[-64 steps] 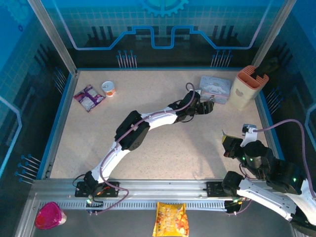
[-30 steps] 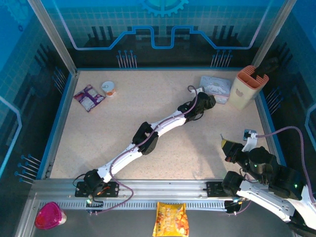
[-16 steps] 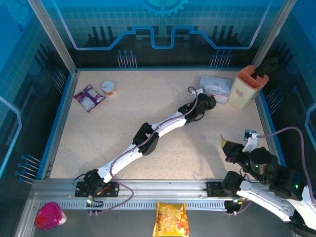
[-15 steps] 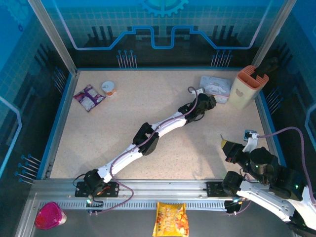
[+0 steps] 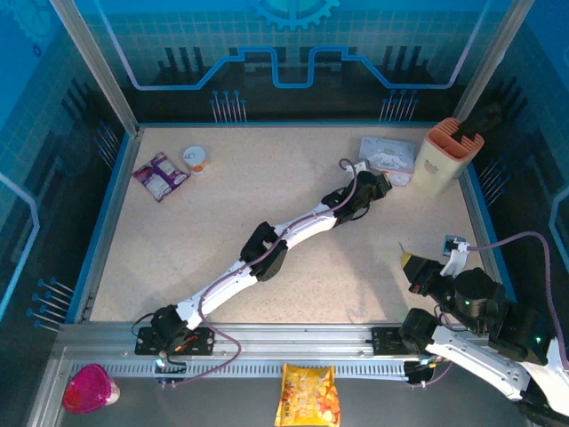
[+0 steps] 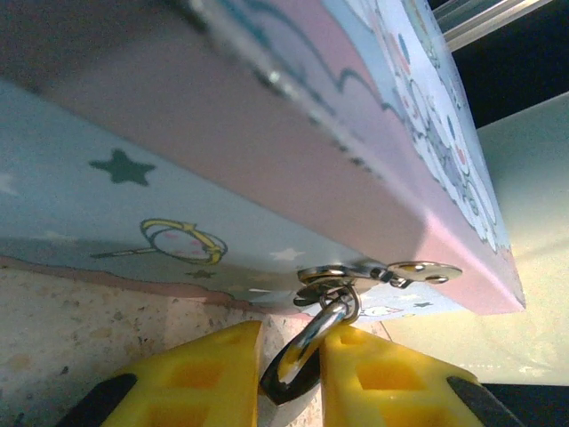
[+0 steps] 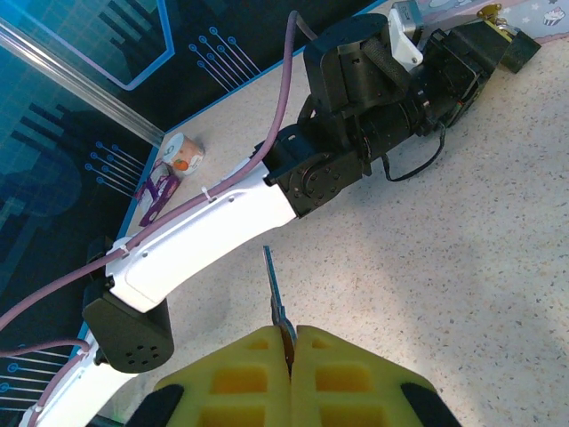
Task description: Unlock the padlock with the key
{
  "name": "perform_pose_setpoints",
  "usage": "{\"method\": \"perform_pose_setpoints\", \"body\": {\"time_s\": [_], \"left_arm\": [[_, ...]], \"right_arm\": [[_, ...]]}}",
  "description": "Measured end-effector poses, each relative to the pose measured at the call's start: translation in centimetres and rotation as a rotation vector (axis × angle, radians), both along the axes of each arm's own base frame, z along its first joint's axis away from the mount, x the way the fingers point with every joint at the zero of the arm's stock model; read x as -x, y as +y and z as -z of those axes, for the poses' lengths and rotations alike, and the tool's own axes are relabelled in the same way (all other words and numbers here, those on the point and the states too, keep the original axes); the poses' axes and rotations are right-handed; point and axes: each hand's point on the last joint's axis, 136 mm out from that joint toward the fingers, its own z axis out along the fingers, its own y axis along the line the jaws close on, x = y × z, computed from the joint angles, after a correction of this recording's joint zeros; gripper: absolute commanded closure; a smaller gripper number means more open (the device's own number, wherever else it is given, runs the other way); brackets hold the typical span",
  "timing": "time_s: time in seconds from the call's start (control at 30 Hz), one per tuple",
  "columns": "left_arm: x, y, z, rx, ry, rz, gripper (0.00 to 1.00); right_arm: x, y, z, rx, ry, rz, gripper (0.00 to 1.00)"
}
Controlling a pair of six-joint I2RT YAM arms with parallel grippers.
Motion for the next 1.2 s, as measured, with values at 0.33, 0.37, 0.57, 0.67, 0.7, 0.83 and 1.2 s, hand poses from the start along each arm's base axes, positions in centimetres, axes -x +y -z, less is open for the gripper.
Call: {"method": "perform_pose_setpoints", "body": {"time_s": [0.33,0.37,0.57,0.67,0.7,0.83,1.2], "left_arm": [[0.3,-0.6,-0.4,0.029,-0.010,0.002,0.92],[0.3,-0.6,-0.3,0.029,-0.011,0.002,0.93],[0.5,-0.3,-0.3,0.007,-0.020,0.008,0.97],[0.9,0.3,-0.3,-0.017,-0.016,0.013,1.00],[1.2,0.5,-0.3,-0.029,-0.014,0.018,1.00],[1.9,1.6,-0.3,-0.056,-0.010,0.028,1.00],[5.7,9.1,-0.2,-0.104,0.020,0.059,1.00]], "right_arm": [[0.0,0.0,0.0,-0.001,0.003,0.001,1.00],[0.0,0.0,0.1,-0.001,0.003,0.001,1.00],[0.0,0.0,0.1,-0.003,0.004,0.003,1.00],[0.0,0.0,0.1,-0.005,0.006,0.003,1.00],[0.0,0.0,0.1,-0.006,0.007,0.004,1.00],[0.0,0.0,0.1,-0.009,0.009,0.006,1.00],[-0.6,0.9,1.4,0.046,0.050,0.005,1.00]]}}
